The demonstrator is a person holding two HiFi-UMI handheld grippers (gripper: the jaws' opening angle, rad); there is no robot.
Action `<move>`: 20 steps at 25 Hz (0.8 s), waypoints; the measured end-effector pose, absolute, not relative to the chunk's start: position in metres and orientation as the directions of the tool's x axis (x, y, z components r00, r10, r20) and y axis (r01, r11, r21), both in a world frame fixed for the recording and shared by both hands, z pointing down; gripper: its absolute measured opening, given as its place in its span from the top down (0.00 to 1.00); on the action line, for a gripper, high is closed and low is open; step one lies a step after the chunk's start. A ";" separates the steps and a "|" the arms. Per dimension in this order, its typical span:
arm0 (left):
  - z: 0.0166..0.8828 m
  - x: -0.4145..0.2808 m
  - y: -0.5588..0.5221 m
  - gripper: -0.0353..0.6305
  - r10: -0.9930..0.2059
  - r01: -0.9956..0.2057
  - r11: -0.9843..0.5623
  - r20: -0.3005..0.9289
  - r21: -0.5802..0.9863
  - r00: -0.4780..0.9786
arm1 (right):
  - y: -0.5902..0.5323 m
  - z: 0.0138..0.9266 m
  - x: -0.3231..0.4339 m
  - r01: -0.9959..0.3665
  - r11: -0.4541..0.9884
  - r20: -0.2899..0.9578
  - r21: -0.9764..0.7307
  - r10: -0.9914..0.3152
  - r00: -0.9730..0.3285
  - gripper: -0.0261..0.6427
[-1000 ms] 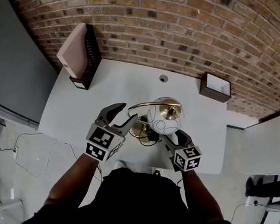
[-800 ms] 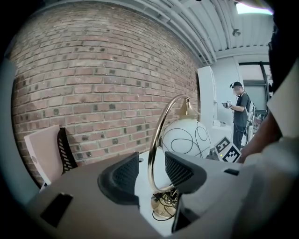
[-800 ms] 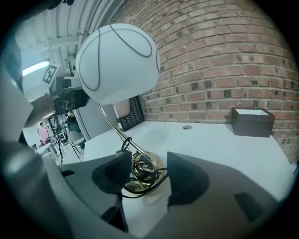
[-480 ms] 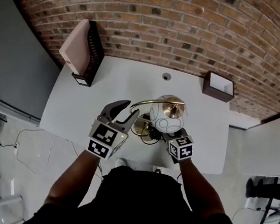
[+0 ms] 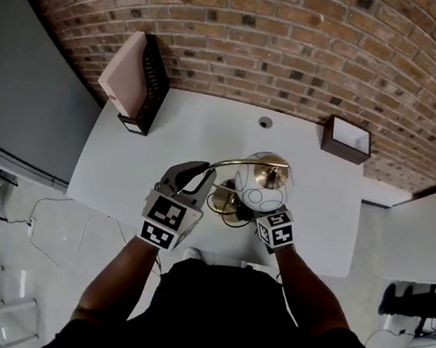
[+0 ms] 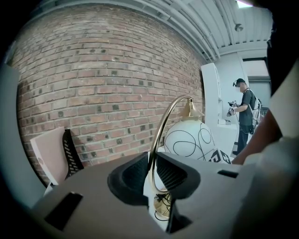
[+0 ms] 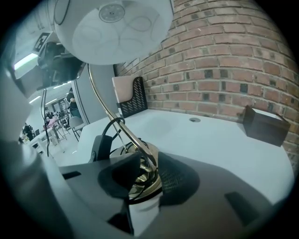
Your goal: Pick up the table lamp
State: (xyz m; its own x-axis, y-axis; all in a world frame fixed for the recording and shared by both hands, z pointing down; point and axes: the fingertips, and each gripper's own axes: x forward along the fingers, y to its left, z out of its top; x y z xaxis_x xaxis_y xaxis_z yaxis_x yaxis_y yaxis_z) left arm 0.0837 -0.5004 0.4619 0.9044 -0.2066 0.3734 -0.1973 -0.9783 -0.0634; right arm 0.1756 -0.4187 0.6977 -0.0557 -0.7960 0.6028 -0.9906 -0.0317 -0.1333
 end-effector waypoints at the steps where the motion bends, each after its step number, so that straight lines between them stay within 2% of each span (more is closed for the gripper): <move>1: 0.462 0.084 -0.500 0.86 -0.210 -0.200 -0.978 0.375 -0.066 0.903 | -0.419 0.698 0.176 -0.991 -0.034 0.602 -0.128 -0.797 -0.051 0.79; 3: 0.462 0.084 -0.501 0.87 -0.216 -0.204 -0.976 0.378 -0.073 0.900 | -0.420 0.699 0.177 -0.993 -0.036 0.602 -0.114 -0.798 -0.040 0.84; 20: 0.462 0.085 -0.502 0.87 -0.224 -0.208 -0.975 0.379 -0.081 0.898 | -0.421 0.713 0.178 -0.991 -0.003 0.594 -0.134 -0.801 -0.078 0.88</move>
